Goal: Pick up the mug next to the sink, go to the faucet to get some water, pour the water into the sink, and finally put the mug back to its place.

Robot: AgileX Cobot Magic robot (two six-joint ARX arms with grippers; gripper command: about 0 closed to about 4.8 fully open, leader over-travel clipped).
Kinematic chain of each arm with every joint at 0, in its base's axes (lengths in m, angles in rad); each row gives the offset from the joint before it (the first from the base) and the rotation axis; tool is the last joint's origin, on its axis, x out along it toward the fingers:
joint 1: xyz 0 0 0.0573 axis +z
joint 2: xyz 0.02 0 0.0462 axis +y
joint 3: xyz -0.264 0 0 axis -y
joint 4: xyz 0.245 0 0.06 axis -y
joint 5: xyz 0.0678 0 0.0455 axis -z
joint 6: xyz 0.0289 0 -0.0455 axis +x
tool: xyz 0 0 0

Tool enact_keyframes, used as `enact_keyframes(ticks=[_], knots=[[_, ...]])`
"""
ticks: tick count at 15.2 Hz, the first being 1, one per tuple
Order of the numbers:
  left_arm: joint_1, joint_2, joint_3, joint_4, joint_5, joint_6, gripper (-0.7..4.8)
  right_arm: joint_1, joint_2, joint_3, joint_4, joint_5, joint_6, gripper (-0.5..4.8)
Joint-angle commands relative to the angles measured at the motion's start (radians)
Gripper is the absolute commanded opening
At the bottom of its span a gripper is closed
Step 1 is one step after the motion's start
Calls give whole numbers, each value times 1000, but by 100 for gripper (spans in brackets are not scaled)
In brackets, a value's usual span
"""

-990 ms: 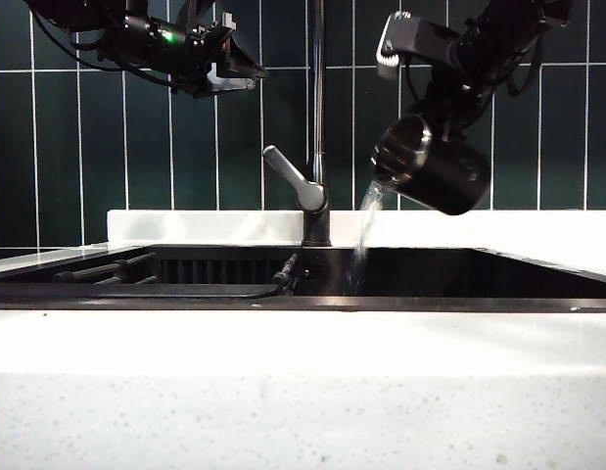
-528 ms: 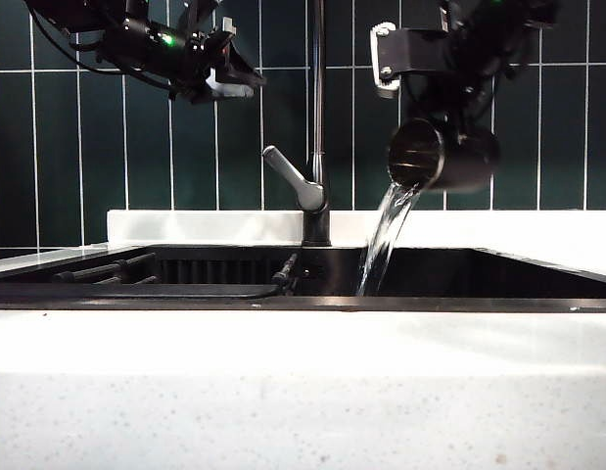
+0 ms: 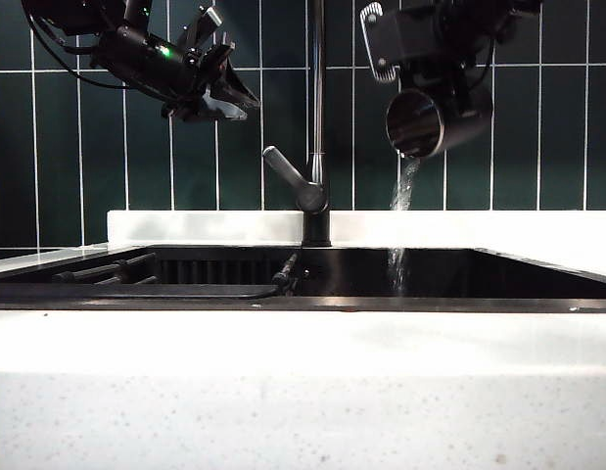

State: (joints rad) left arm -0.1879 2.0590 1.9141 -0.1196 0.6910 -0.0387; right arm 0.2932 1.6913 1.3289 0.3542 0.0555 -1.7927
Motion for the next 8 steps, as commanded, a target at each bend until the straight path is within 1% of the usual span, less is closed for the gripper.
enact_keyframes(ticks=[1, 2, 4, 5, 6, 8], knots=[[0, -5, 2, 3, -11, 1, 179, 11, -10, 7, 32, 21, -3, -1], [0, -5, 2, -1, -22, 1, 179, 11, -10, 7, 40, 37, 28, -1], [0, -11, 2, -39, -25, 1, 174, 8, -13, 8, 47, 125, 211, -1], [0, -21, 2, -80, -30, 2, 139, -1, -16, 8, 48, 145, 294, -1], [-5, -33, 2, -153, -45, 12, 116, -29, -20, 8, 55, 162, 464, -1], [-21, -48, 2, -259, -68, 53, 116, -80, -21, 8, 62, 221, 658, -1]])
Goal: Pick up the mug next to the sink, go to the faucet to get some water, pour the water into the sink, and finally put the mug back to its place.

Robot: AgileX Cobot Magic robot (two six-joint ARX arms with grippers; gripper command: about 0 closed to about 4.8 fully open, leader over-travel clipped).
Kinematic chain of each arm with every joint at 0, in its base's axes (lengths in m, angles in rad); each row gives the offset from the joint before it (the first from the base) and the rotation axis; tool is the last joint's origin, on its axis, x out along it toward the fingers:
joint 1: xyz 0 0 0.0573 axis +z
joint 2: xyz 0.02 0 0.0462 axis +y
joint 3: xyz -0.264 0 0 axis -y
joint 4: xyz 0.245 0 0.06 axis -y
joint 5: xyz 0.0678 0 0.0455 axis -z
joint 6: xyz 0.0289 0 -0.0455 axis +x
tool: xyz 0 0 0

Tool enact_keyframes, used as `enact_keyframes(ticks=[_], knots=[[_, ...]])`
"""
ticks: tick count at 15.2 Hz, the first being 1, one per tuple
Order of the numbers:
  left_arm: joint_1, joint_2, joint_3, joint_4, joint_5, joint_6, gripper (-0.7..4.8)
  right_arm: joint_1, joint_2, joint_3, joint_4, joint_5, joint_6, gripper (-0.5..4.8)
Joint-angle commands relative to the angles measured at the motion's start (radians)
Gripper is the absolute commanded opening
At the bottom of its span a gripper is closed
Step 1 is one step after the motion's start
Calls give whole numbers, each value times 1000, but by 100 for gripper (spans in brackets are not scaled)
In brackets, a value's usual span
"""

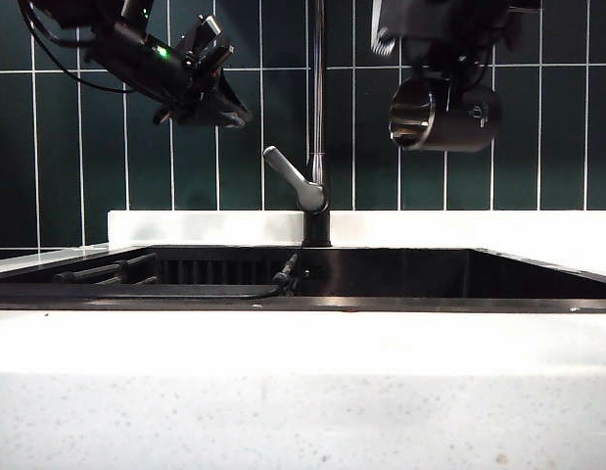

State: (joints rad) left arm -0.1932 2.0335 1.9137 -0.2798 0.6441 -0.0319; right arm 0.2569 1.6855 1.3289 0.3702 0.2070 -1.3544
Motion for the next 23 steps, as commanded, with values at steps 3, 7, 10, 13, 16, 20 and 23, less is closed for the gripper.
enact_keyframes(ticks=[3, 7, 10, 13, 16, 20, 23], knots=[[-61, -67, 2, -250, -137, 166, 115, -143, -18, 8, -30, 112, 580, -1], [-100, -206, -72, -221, -282, 218, 78, -295, -20, 7, -211, -32, 1153, -1], [-98, -322, -251, -92, -359, 216, 75, -349, -20, 7, -231, -95, 1252, -1], [-98, -484, -549, 108, -389, 214, 75, -350, -21, -37, -240, -153, 1268, -1], [-98, -639, -797, 267, -410, 220, 75, -350, -23, -136, -162, -163, 1284, -1], [-98, -824, -1053, 507, -449, 215, 75, -350, -34, -257, 27, -165, 1284, -1], [-98, -903, -1155, 543, -449, 215, 75, -350, -39, -311, 111, -164, 1311, -1]])
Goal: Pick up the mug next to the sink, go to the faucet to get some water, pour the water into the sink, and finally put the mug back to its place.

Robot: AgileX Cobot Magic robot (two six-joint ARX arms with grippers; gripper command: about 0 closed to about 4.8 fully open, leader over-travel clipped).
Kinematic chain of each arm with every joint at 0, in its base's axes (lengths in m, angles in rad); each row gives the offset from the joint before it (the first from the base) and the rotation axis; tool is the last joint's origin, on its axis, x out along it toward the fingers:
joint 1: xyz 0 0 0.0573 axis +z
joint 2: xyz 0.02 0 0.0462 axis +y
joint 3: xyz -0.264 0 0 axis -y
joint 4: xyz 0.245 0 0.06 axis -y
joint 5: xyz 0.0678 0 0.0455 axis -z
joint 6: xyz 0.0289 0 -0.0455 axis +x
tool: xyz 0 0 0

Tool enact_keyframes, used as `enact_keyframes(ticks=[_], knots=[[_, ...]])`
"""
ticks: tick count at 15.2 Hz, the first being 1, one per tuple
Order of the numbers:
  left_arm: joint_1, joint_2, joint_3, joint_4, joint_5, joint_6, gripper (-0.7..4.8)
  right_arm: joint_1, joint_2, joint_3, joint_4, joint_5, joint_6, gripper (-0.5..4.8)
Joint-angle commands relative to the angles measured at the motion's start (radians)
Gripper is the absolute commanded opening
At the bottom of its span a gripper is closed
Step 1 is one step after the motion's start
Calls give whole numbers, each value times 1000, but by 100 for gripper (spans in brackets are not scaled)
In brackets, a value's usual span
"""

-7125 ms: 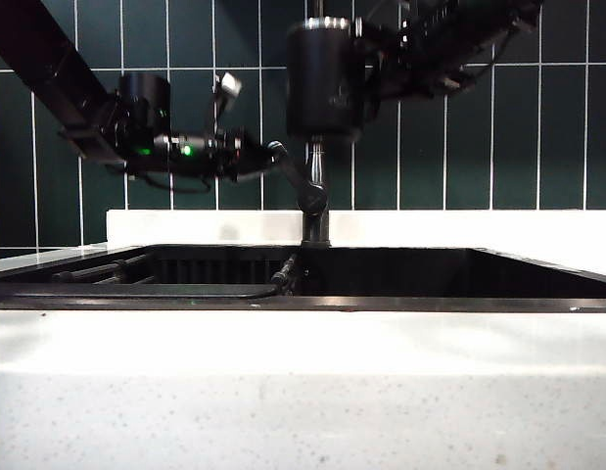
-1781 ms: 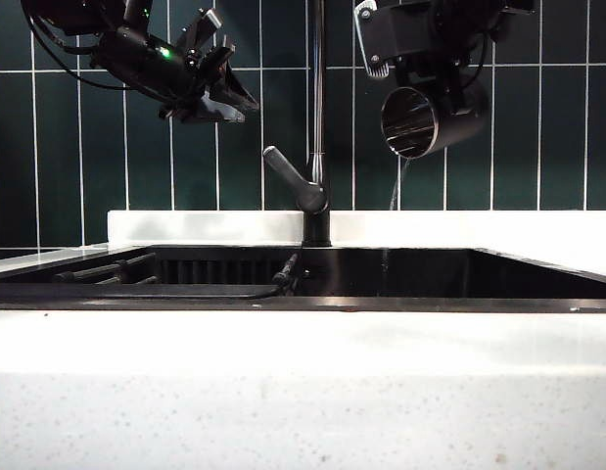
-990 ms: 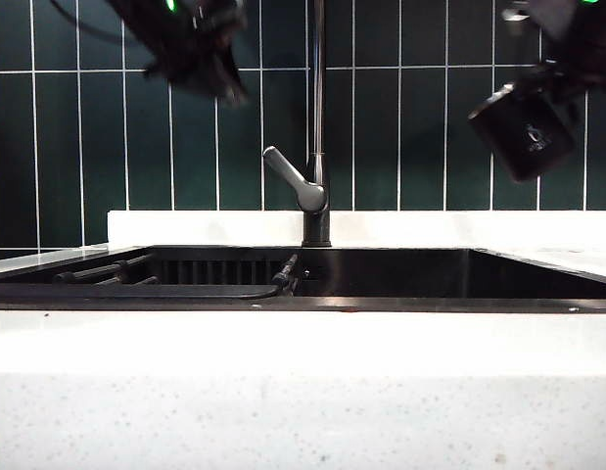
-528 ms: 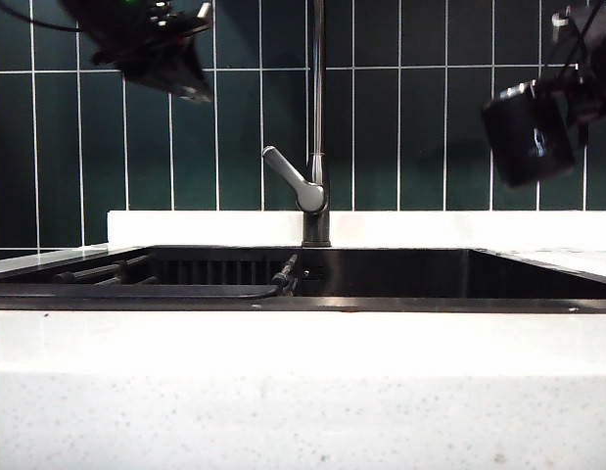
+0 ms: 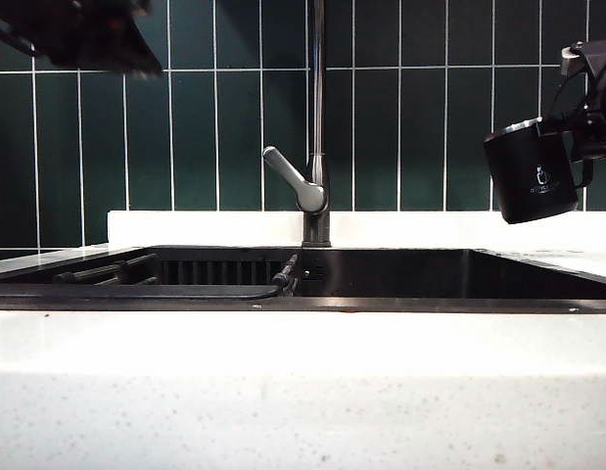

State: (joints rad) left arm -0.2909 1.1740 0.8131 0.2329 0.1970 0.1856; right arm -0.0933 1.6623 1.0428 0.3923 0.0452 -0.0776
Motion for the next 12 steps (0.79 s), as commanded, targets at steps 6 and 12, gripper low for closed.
enact_keyframes(ticks=[6, 12], knots=[[0, -184, -220, -11, 29, -10, 75, -16, -34, -132, 209, 5, 53, -1], [-1, -352, -244, -53, 24, -37, 75, -40, -28, -195, 208, 0, 135, 18]])
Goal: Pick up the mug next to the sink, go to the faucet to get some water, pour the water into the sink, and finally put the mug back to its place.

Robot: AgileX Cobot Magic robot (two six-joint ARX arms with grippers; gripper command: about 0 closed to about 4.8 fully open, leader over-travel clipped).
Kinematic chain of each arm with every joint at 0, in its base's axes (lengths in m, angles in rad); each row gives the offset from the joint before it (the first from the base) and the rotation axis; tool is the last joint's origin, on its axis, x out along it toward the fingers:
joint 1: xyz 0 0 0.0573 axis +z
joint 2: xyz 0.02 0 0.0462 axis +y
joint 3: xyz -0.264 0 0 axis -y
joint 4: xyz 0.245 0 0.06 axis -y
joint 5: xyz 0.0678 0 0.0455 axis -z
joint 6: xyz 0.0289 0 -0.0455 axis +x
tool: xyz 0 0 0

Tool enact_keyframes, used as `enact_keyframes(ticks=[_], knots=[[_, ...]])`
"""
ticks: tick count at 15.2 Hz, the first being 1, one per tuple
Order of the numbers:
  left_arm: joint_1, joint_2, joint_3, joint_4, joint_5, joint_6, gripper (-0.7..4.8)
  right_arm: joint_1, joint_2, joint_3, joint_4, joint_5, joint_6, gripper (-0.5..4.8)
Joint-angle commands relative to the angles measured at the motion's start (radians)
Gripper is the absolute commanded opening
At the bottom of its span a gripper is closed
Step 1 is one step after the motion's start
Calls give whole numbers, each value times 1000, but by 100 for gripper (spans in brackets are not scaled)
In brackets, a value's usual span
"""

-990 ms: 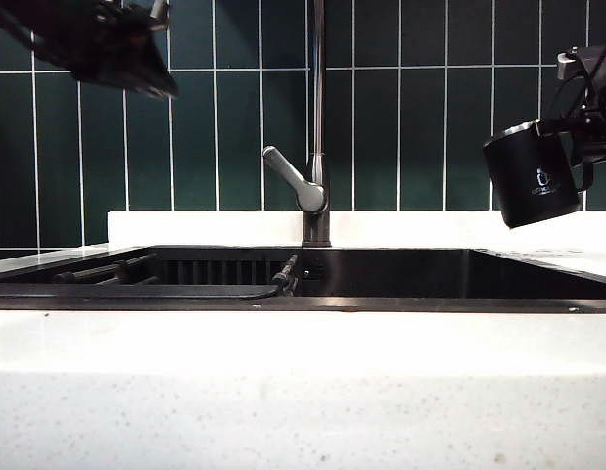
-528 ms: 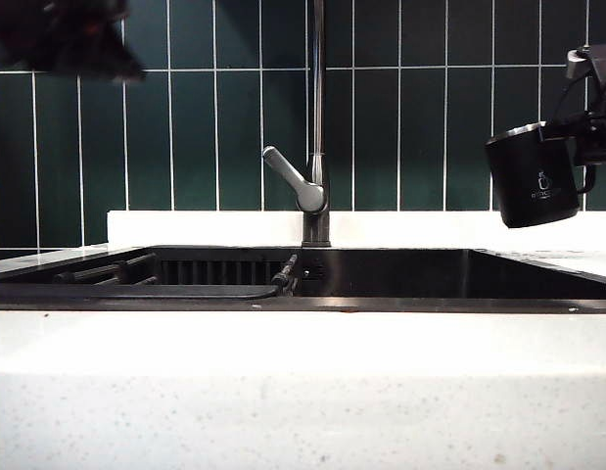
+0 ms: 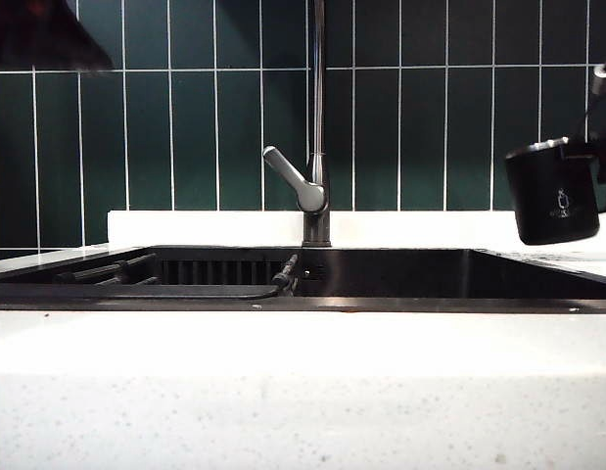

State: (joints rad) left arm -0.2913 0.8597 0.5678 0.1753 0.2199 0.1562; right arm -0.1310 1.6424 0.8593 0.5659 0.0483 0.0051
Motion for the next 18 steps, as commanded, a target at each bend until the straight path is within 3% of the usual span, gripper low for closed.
enact_keyframes(ticks=[1, 7, 10, 17, 18], knots=[[0, -46, 2, 0, 2, -7, 76, -2, -8, -16, 30, -3, 53, 29], [0, -51, 2, -47, 11, -11, 84, -1, -26, -25, -145, -2, 51, 61], [0, -61, 2, -52, 47, -18, 84, -2, -105, -34, -215, 2, 43, 119], [0, -164, 2, -273, 55, -8, 77, 0, -333, -51, -543, -2, 58, 102], [0, -212, 2, -331, 52, -6, 51, 6, -399, -71, -571, -7, 82, 89]])
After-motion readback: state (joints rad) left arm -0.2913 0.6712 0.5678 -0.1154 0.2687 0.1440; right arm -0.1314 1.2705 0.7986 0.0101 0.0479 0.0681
